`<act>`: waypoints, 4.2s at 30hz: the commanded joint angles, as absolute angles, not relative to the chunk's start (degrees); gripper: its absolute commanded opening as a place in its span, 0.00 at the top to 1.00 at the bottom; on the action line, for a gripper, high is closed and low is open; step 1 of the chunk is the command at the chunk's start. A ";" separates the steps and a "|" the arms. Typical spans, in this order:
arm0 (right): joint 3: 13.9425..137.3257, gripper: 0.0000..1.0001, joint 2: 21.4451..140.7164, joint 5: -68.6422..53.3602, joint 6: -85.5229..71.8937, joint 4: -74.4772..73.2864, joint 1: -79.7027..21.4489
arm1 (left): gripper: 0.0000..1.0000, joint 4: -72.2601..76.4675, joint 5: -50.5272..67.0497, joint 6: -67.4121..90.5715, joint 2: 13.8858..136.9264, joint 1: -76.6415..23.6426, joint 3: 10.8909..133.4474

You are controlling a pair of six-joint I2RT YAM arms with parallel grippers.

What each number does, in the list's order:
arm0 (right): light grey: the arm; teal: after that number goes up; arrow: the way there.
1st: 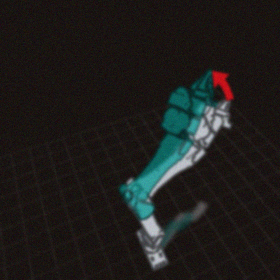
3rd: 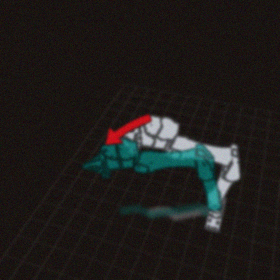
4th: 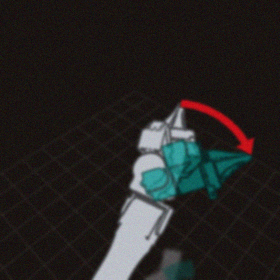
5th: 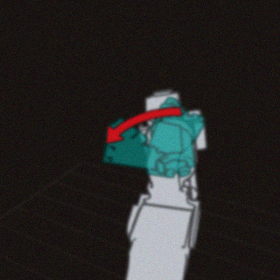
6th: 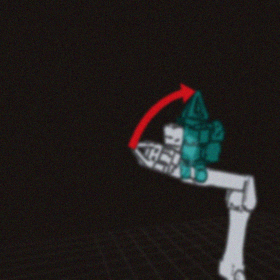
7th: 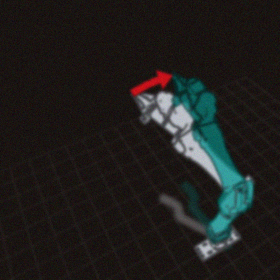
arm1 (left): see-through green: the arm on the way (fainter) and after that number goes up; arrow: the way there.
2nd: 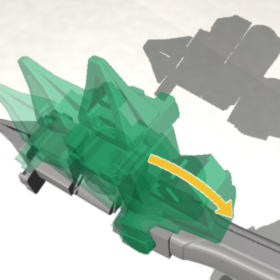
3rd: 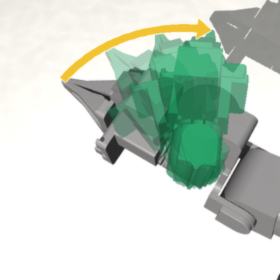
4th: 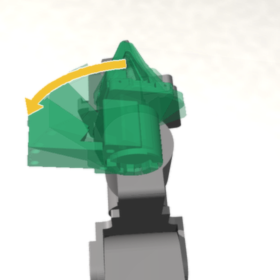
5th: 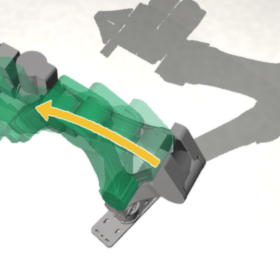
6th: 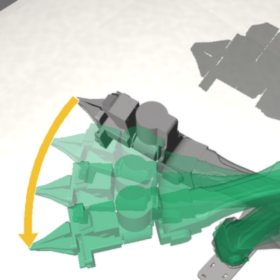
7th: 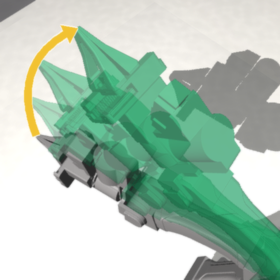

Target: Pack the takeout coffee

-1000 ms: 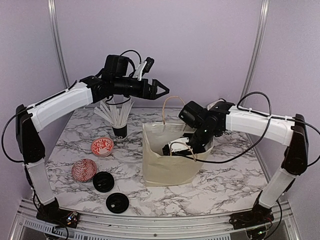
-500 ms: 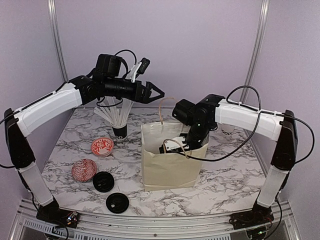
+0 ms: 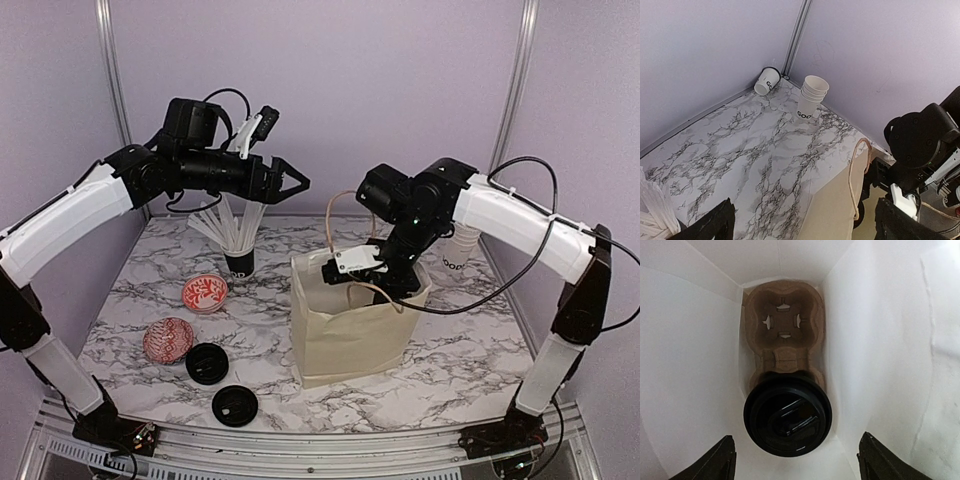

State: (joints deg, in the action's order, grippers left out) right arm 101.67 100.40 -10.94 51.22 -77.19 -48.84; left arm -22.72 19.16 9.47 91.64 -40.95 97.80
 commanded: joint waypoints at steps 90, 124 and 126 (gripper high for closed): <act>129.04 0.64 151.11 42.48 50.49 -11.25 -14.69 | 0.01 -20.42 14.47 8.48 70.53 -44.74 66.62; 131.91 0.88 157.00 45.09 56.19 3.81 -11.87 | 0.01 -19.16 18.08 9.31 73.83 -44.76 65.15; 132.39 0.95 157.62 45.17 56.08 3.93 -11.72 | 0.01 -19.03 18.46 9.69 73.63 -44.78 65.01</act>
State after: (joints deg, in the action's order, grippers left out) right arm 129.60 154.91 41.76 56.90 0.03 -12.45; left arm -20.75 16.73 8.80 73.43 -44.64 65.80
